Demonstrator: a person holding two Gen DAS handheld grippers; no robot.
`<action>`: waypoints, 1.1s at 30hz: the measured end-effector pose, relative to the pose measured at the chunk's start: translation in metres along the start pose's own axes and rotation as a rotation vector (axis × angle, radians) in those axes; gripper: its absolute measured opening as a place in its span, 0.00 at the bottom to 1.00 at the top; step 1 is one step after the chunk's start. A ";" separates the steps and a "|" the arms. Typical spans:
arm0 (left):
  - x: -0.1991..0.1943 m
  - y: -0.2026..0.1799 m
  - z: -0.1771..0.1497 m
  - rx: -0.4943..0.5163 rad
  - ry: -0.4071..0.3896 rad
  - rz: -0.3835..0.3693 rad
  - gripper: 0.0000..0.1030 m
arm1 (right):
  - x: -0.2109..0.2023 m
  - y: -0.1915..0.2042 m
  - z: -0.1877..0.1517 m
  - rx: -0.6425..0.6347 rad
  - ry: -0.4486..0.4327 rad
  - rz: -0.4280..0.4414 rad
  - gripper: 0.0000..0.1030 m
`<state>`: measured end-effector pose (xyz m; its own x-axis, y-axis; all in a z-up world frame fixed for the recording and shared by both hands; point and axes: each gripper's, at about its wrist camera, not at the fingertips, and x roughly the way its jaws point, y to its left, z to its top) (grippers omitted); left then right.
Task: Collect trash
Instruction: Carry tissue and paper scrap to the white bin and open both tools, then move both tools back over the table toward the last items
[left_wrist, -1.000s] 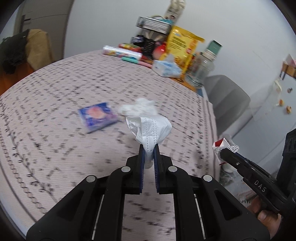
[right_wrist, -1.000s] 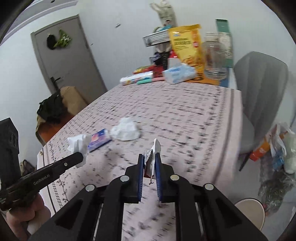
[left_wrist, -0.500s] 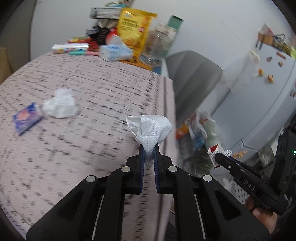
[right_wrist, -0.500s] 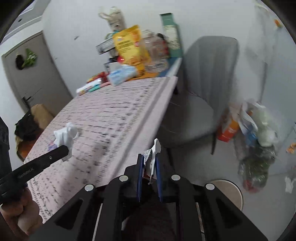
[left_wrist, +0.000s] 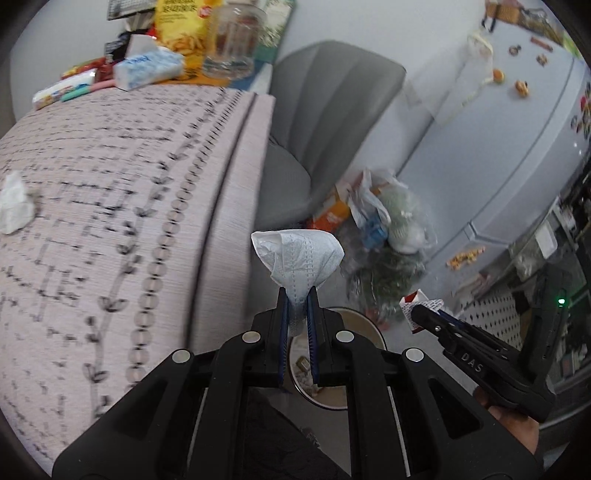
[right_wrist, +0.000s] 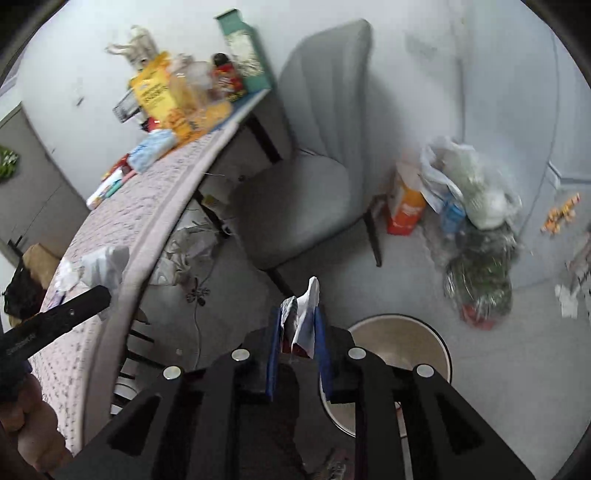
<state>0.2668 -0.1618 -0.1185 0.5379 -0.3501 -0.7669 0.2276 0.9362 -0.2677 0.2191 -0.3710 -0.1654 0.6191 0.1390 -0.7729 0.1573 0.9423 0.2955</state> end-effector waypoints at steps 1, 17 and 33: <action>0.003 -0.003 -0.001 0.005 0.007 -0.001 0.09 | 0.005 -0.009 -0.003 0.019 0.011 -0.004 0.19; 0.083 -0.069 -0.020 0.108 0.187 -0.039 0.09 | 0.034 -0.105 -0.027 0.192 0.049 0.064 0.53; 0.124 -0.107 -0.041 0.097 0.290 -0.154 0.51 | 0.003 -0.156 -0.037 0.273 0.031 -0.009 0.69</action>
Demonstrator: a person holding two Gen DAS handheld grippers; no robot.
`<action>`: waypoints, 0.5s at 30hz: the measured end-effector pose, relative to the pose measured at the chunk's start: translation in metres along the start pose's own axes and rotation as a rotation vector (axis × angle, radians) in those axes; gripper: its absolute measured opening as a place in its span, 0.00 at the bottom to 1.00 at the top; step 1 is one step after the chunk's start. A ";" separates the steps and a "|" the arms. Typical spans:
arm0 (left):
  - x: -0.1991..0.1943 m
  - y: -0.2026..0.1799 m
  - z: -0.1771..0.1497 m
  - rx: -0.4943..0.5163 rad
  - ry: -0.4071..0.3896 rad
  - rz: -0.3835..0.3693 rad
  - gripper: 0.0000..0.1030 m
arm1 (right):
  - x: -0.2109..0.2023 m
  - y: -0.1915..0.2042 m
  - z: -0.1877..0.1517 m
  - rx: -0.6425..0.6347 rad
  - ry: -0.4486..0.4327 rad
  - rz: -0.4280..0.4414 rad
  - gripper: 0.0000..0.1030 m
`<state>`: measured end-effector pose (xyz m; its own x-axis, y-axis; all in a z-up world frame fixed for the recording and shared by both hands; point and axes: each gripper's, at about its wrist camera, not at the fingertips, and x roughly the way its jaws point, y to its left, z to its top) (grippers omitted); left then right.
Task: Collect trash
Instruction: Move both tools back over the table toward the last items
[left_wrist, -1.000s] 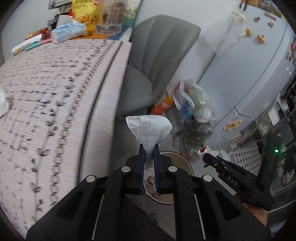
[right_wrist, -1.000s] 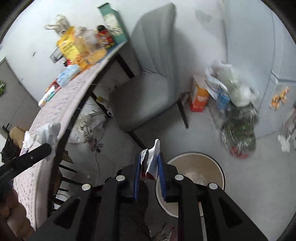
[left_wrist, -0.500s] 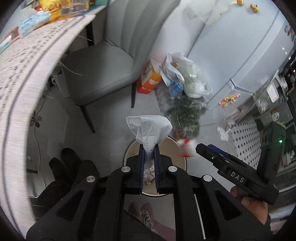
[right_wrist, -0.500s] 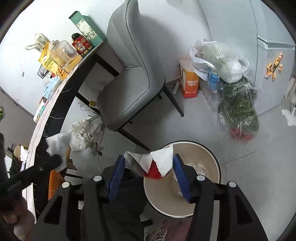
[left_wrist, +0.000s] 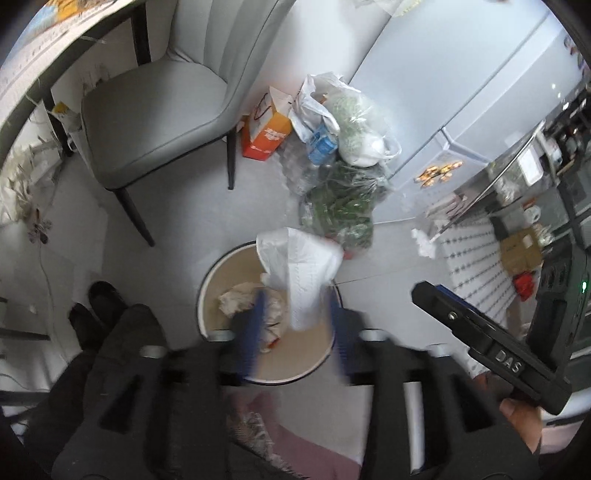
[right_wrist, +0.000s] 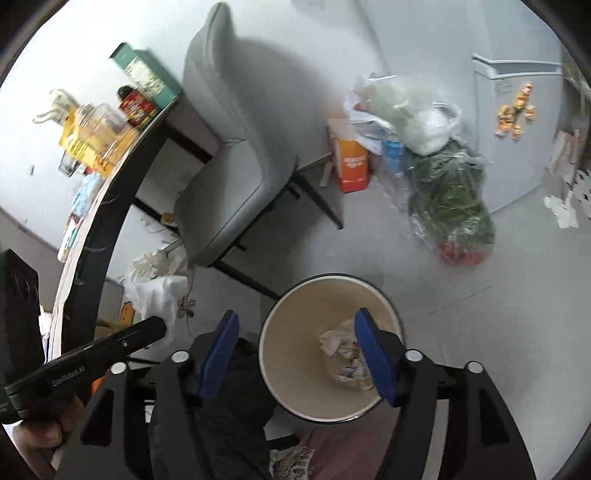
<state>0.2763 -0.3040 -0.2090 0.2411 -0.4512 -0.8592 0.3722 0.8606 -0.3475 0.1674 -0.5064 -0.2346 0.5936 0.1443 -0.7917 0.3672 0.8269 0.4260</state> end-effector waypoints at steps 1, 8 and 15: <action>-0.002 0.000 0.000 -0.001 -0.006 -0.010 0.55 | -0.005 -0.002 0.000 0.001 -0.011 -0.007 0.71; -0.039 0.010 0.005 -0.027 -0.087 -0.071 0.86 | -0.023 0.015 0.002 -0.025 -0.035 -0.033 0.77; -0.095 0.049 0.006 -0.100 -0.211 -0.043 0.93 | -0.040 0.072 0.000 -0.079 -0.103 0.011 0.89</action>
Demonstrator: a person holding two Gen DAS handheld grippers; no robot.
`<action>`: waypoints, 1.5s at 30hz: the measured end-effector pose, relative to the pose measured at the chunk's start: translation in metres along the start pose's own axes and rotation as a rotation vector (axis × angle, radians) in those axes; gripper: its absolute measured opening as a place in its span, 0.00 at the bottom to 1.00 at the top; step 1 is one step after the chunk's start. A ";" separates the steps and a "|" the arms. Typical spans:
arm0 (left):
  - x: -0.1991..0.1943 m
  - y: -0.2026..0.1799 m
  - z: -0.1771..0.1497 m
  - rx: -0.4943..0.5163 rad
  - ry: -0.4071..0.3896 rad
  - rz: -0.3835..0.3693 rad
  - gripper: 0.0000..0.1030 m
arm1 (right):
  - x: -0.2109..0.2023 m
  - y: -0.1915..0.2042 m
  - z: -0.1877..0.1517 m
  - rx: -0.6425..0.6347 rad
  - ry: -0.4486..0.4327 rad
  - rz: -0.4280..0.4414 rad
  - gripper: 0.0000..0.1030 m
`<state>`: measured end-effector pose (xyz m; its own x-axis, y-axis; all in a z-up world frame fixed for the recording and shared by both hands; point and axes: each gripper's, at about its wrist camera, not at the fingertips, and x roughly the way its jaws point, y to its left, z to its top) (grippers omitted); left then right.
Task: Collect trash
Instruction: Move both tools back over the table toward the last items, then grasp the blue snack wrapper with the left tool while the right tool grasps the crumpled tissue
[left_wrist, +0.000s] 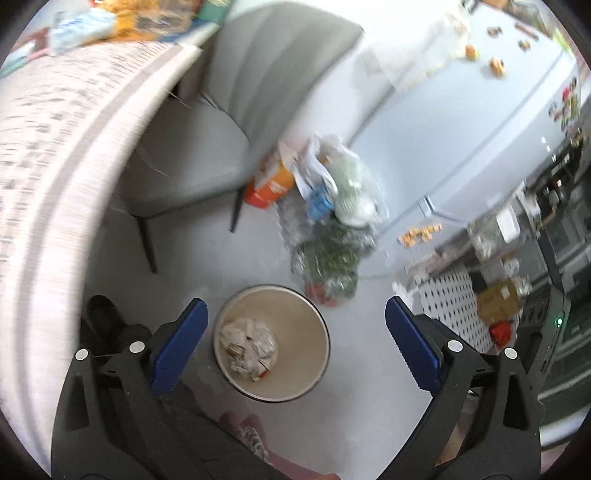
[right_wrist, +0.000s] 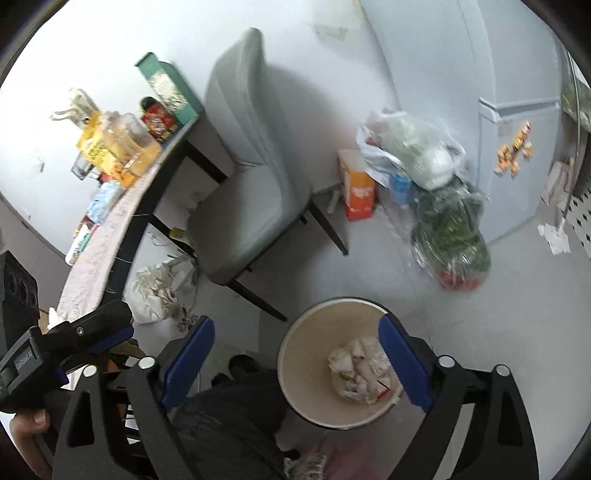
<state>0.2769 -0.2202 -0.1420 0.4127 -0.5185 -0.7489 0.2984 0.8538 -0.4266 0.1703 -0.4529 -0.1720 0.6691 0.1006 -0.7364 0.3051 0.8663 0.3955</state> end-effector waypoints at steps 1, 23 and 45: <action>-0.011 0.007 0.002 -0.014 -0.023 0.012 0.93 | -0.001 0.008 0.000 -0.009 -0.006 0.004 0.90; -0.160 0.146 0.001 -0.233 -0.322 0.124 0.94 | -0.006 0.200 -0.017 -0.269 -0.040 0.097 0.92; -0.246 0.270 -0.058 -0.470 -0.428 0.299 0.94 | 0.028 0.315 -0.062 -0.416 0.035 0.259 0.92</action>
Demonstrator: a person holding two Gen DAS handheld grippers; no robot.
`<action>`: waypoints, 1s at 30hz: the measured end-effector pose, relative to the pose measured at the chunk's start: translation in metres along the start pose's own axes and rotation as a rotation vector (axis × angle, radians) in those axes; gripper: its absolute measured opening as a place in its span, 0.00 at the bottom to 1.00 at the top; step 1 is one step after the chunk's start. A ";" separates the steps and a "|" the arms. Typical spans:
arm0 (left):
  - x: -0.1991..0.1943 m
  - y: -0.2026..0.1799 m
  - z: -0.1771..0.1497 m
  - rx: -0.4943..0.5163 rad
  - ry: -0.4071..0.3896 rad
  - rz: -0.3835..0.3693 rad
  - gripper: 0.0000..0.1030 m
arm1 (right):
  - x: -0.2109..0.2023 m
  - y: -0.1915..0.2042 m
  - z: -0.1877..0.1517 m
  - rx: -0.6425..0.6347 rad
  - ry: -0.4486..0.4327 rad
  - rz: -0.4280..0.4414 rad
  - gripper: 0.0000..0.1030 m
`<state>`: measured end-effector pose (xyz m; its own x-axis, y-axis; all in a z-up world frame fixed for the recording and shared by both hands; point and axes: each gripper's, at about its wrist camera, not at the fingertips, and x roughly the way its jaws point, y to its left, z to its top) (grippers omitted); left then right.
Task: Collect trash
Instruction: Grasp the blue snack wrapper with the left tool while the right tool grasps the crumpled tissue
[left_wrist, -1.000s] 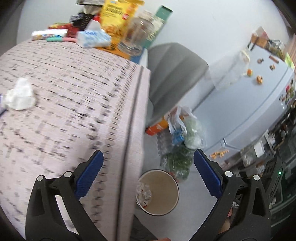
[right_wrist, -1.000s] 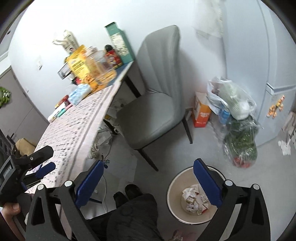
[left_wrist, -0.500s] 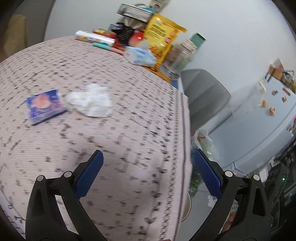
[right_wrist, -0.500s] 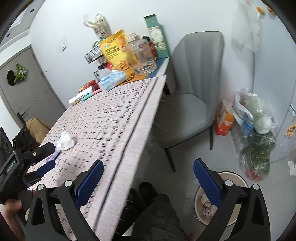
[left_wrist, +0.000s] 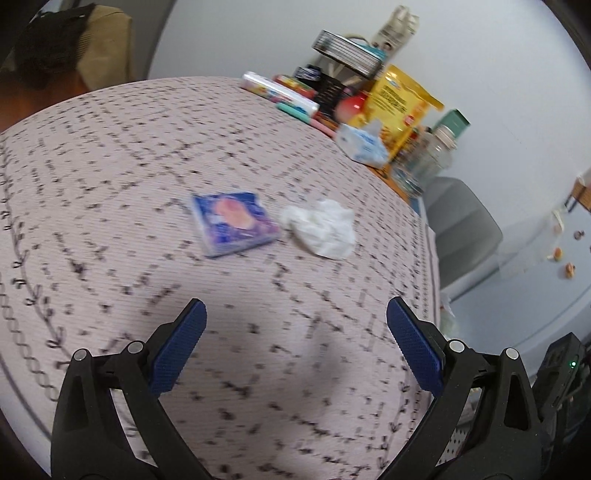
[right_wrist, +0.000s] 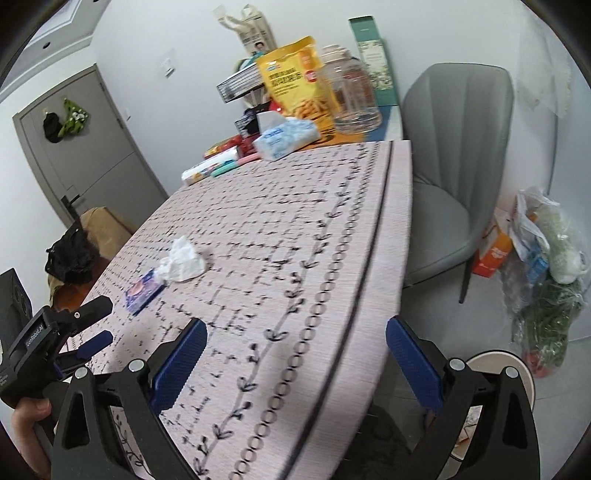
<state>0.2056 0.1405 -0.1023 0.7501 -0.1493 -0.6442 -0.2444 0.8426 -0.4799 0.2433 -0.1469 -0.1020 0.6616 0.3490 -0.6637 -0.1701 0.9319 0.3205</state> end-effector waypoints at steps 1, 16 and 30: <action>-0.002 0.005 0.001 -0.009 -0.004 0.009 0.94 | 0.002 0.003 0.000 -0.003 0.001 0.009 0.92; 0.006 0.038 0.024 -0.022 -0.017 0.102 0.94 | 0.018 0.019 0.005 -0.023 0.017 0.067 0.92; 0.068 0.007 0.046 0.282 0.119 0.296 0.94 | 0.025 0.012 0.011 -0.012 0.028 0.060 0.92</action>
<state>0.2830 0.1597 -0.1218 0.5923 0.0759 -0.8021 -0.2487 0.9642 -0.0924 0.2660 -0.1285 -0.1074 0.6292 0.4071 -0.6621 -0.2179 0.9101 0.3525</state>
